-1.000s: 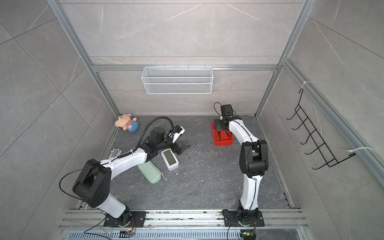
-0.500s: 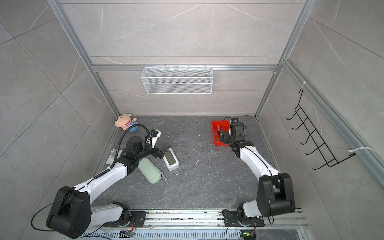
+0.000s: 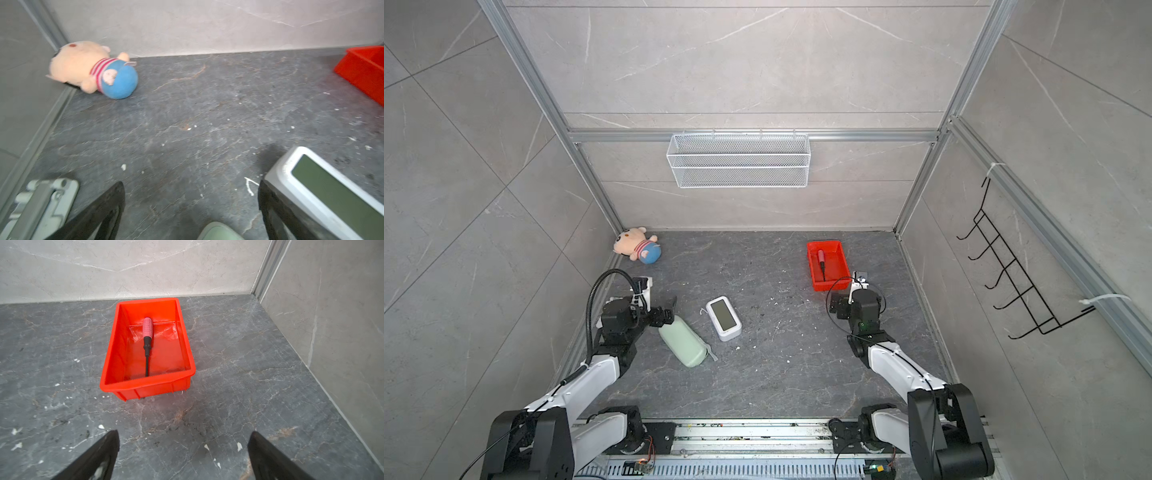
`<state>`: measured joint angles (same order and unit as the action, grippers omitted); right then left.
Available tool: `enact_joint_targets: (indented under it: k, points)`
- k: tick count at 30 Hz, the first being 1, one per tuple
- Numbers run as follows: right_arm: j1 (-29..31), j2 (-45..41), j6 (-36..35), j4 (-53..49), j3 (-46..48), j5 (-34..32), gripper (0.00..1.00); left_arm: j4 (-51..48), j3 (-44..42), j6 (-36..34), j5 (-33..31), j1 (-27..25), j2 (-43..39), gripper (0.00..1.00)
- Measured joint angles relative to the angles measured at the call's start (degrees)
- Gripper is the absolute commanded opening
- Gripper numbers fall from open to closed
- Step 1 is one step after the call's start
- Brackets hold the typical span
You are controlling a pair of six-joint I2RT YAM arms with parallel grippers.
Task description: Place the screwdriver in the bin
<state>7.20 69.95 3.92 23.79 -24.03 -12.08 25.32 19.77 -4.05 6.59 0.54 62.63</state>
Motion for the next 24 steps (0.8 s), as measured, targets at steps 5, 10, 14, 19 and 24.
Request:
enact_joint_targets:
  k: [5,10,14,19,24]
  points:
    - [-0.07,5.62,-1.05,10.38,4.48,0.94,0.99,5.68,-4.61,0.04,-5.35,2.58,3.17,1.0]
    - [-0.22,13.22,-2.1,21.99,5.05,2.27,0.99,8.33,-3.89,0.98,-6.21,4.9,8.87,1.0]
    - [-0.57,16.81,-2.29,24.85,5.14,3.65,0.99,7.37,-0.42,1.22,-2.89,7.41,11.52,1.0]
    - [-1.09,16.83,-2.29,26.12,4.96,4.68,0.99,7.82,0.24,1.68,-0.98,8.46,11.56,1.0]
    - [-1.14,16.83,-2.29,26.23,4.96,5.29,0.99,10.4,-0.83,3.69,-0.37,8.46,11.58,1.0]
